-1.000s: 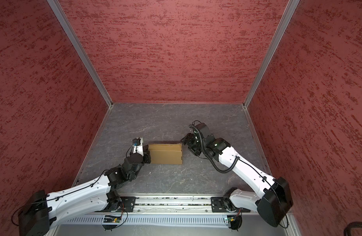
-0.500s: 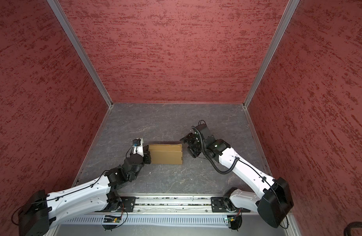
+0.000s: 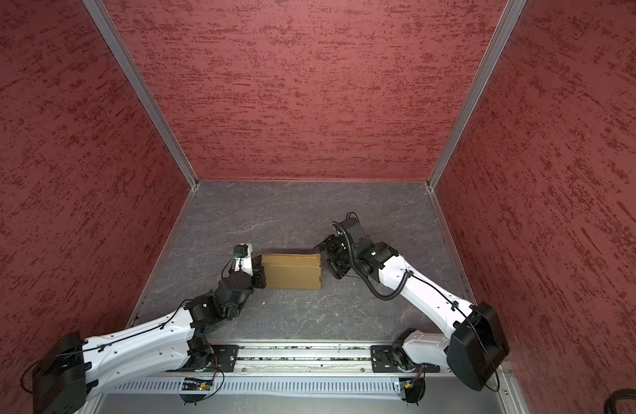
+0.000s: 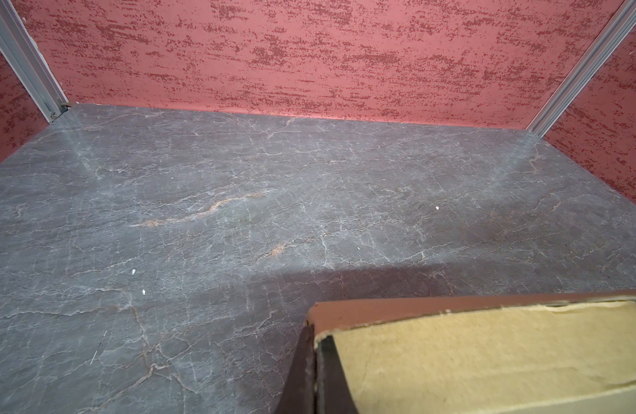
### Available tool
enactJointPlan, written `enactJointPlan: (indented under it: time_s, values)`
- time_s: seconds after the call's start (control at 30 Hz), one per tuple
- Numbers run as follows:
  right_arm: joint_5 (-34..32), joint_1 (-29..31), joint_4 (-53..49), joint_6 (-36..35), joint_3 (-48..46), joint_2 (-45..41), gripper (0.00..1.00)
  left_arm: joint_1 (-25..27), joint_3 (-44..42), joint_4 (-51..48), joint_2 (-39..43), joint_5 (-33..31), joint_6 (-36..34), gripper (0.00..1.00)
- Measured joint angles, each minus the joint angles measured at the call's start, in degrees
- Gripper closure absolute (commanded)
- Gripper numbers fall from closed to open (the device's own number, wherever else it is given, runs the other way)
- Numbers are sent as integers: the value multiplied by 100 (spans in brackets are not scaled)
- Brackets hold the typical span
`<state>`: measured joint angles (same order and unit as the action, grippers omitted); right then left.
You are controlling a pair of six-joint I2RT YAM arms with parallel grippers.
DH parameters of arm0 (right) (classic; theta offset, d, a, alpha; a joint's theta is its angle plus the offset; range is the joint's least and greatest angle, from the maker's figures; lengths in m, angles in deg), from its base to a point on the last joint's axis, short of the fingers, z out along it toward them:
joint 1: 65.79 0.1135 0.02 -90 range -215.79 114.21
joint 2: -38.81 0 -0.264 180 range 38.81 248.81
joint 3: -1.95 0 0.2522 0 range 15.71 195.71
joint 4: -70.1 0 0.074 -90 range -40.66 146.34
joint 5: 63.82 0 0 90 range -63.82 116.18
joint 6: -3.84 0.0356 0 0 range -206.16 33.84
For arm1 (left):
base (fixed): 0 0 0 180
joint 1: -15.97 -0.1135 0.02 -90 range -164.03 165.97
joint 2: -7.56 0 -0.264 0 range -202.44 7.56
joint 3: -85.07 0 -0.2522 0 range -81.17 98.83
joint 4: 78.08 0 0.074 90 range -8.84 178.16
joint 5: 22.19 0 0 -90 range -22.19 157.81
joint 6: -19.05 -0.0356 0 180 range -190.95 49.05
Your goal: Fold the paper box
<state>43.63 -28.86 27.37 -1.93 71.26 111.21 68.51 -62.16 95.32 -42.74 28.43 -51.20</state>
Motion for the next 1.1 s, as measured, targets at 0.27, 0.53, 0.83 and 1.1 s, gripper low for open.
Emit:
enactJointPlan:
  time_s: [0.27, 0.53, 0.83, 1.1]
  values:
    - [59, 44, -52, 50, 109, 4, 24, 42, -28, 48, 2, -50, 0, 100]
    - [146, 142, -4, 197, 94, 4, 24, 92, -46, 70, 2, -109, 2, 100]
    - [170, 236, 232, 334, -90, 42, 27, 127, -72, 105, 9, -142, 2, 100]
    - [111, 328, 498, 413, -306, 59, 31, 133, -142, 190, 52, -144, 9, 100]
